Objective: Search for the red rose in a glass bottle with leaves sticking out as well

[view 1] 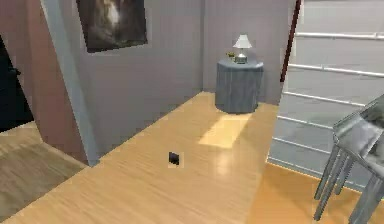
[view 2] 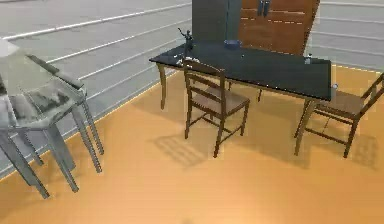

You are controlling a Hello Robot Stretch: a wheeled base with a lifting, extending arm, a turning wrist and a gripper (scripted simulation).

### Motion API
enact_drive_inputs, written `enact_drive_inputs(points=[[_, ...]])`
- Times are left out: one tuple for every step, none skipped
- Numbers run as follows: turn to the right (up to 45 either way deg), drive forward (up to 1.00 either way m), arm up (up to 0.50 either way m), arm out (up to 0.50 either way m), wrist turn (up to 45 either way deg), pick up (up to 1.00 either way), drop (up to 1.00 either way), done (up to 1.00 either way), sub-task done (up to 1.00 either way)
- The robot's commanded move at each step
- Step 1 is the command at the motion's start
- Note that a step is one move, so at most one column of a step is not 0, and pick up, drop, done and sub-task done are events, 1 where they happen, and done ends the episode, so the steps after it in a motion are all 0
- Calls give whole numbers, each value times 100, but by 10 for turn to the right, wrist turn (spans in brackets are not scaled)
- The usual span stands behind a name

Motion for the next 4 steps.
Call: enact_drive_inputs(points=[[-450, 0, 0, 0, 0, 0, 0, 0, 0], [-450, 0, 0, 0, 0, 0, 0, 0, 0], [-450, 0, 0, 0, 0, 0, 0, 0, 0], [0, 100, 0, 0, 0, 0, 0, 0, 0]])
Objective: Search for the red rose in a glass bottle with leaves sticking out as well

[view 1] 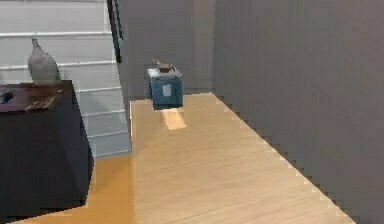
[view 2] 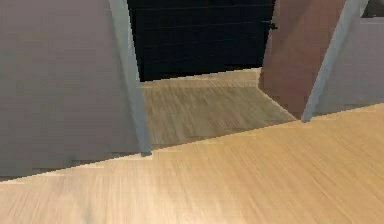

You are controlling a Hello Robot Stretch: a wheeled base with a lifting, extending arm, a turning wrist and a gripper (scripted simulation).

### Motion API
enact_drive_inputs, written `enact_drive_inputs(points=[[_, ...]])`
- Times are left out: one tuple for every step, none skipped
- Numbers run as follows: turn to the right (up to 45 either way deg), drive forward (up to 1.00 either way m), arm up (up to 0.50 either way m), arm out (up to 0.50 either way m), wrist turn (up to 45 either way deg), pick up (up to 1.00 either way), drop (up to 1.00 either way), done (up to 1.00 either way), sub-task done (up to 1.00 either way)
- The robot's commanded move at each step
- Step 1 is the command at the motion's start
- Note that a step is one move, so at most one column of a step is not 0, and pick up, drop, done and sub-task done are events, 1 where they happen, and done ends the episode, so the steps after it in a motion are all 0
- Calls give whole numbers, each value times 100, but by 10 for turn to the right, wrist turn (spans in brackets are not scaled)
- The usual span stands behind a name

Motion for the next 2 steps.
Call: enact_drive_inputs(points=[[0, 100, 0, 0, 0, 0, 0, 0, 0], [-30, 0, 0, 0, 0, 0, 0, 0, 0]])
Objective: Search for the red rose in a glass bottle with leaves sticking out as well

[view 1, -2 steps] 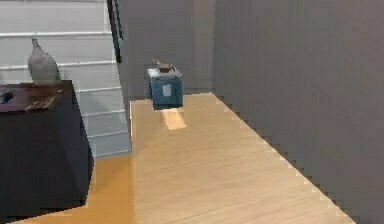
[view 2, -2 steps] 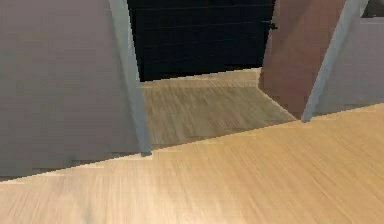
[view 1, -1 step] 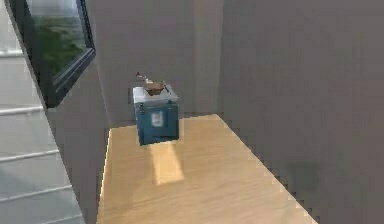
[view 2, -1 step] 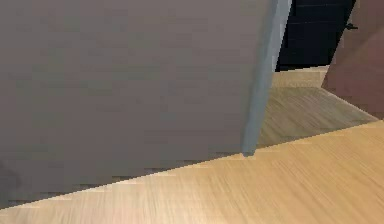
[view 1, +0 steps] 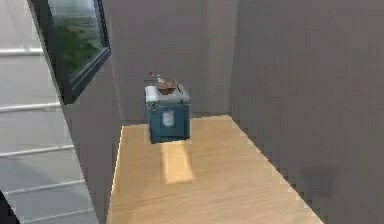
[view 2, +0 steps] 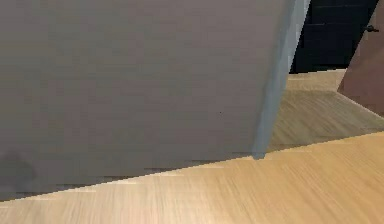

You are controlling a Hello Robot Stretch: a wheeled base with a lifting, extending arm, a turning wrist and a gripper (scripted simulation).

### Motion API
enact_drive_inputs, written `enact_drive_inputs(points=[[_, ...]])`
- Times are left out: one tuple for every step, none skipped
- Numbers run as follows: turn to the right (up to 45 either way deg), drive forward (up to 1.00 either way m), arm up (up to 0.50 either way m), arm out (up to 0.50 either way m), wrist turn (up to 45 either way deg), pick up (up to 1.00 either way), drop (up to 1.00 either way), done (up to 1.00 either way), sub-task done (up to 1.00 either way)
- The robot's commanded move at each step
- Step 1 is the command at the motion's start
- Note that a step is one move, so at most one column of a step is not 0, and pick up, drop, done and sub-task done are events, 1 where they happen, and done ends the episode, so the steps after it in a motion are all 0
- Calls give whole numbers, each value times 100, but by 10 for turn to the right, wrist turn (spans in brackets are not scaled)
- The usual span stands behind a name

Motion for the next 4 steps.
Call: enact_drive_inputs(points=[[0, 85, 0, 0, 0, 0, 0, 0, 0], [-150, 0, 0, 0, 0, 0, 0, 0, 0], [0, 65, 0, 0, 0, 0, 0, 0, 0], [0, 0, 0, 0, 0, 0, 0, 100, 0]])
